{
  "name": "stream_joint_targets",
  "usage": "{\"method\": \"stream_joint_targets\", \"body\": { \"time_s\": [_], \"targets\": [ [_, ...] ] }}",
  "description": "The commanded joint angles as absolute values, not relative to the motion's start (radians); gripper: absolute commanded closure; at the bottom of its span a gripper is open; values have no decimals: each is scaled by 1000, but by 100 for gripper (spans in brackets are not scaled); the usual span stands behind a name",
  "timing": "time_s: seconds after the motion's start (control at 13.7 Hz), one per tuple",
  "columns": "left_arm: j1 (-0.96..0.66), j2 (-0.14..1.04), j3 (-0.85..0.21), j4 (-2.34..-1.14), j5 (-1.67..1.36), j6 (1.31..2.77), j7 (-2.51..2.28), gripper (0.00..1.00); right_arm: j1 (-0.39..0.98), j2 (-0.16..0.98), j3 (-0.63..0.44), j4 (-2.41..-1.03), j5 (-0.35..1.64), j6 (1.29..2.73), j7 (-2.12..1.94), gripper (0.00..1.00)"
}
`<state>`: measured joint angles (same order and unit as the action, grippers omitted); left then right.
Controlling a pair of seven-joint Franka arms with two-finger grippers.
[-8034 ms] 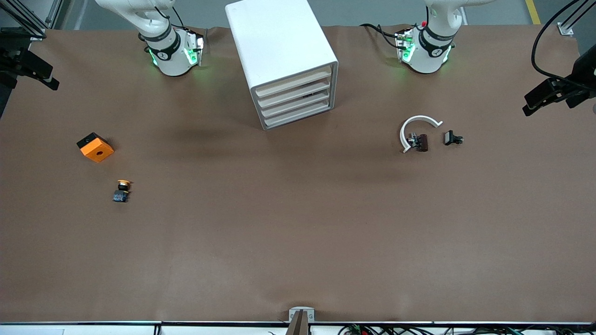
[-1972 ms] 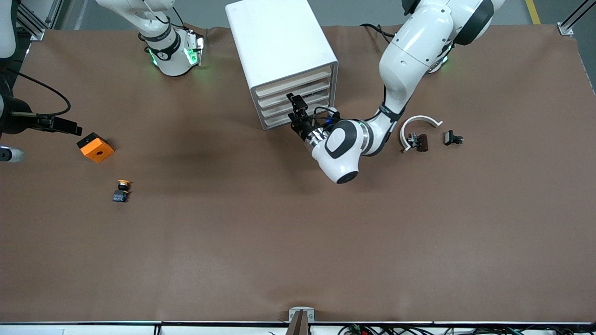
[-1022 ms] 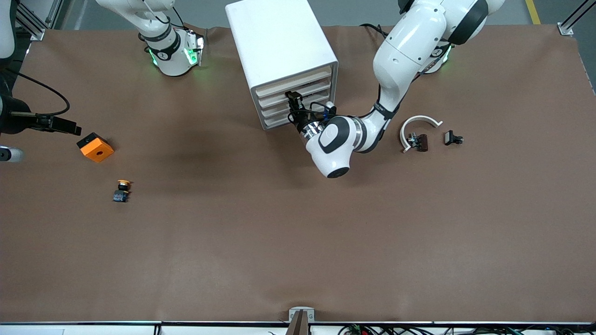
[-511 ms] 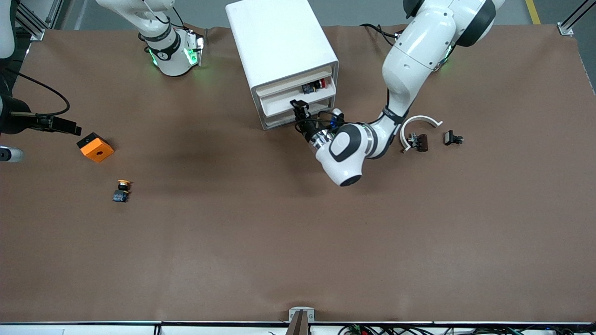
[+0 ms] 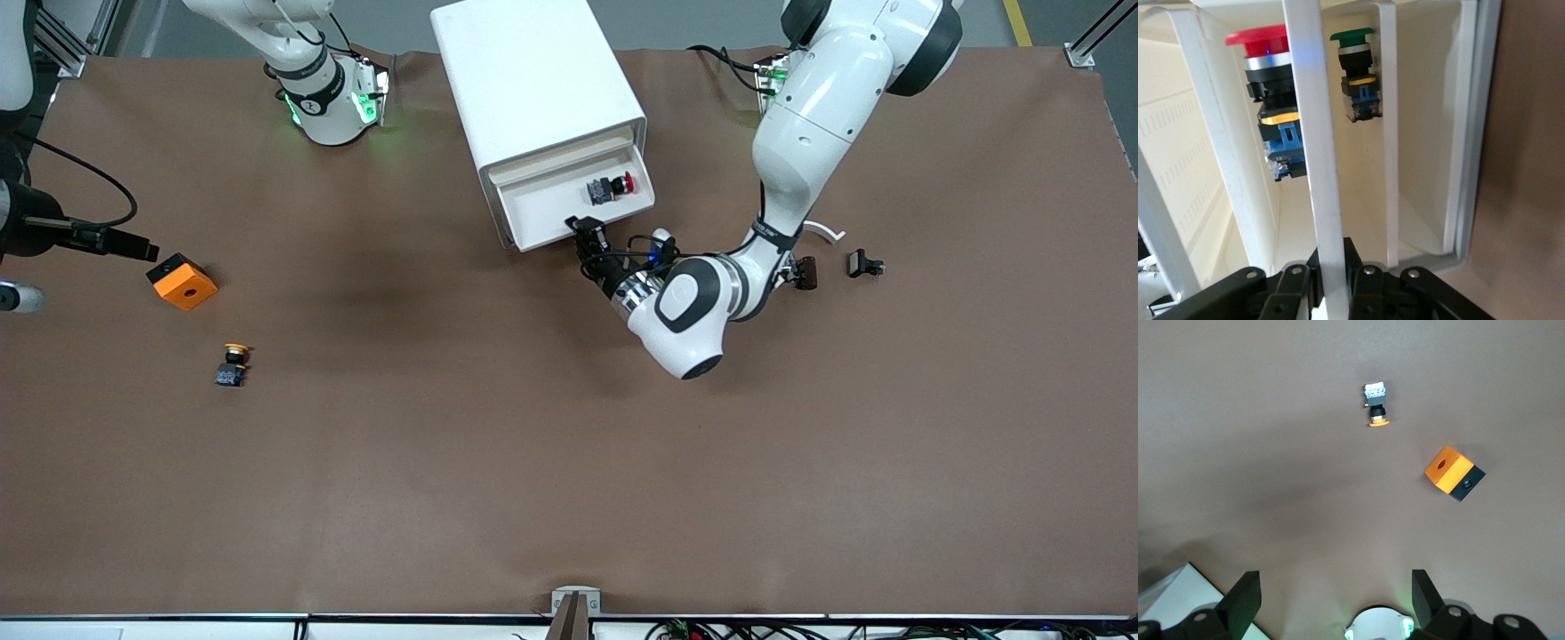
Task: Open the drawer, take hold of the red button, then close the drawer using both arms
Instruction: 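Pull the drawer open with the left gripper, then release the drawer with the left gripper while the right gripper reaches in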
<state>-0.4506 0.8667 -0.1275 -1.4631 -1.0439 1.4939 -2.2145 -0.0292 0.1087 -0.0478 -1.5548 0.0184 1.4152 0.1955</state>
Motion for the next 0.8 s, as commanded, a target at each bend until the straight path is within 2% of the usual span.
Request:
{"method": "stream_joint_targets", "body": {
  "time_s": [0.0,0.22,0.37,0.44,0.51,0.58,0.73],
  "targets": [
    [-431,888,-110,-1407,-1042,1509,-2177,98,3,117,-46,-1526,28,1399,360,0],
    [-422,888,-109,-1391,-1042,1511,-2172,92,14,117,-46,-1522,23,1397,388,0],
    [-407,888,-109,-1387,-1042,1511,-2171,68,23,117,-46,-1529,25,1396,396,0],
    [-397,882,-109,-1385,-1042,1511,-2163,52,56,117,-46,-1528,25,1396,467,0],
    [-381,876,-109,-1385,-1040,1508,-2154,21,98,117,-46,-1528,25,1397,588,0],
    [-365,871,-110,-1373,-1037,1502,-2148,0,154,117,-46,-1528,25,1399,698,0],
    [-345,855,-109,-1327,-1035,1467,-2148,0,248,117,-46,-1523,29,1410,873,0]
  ]
}}
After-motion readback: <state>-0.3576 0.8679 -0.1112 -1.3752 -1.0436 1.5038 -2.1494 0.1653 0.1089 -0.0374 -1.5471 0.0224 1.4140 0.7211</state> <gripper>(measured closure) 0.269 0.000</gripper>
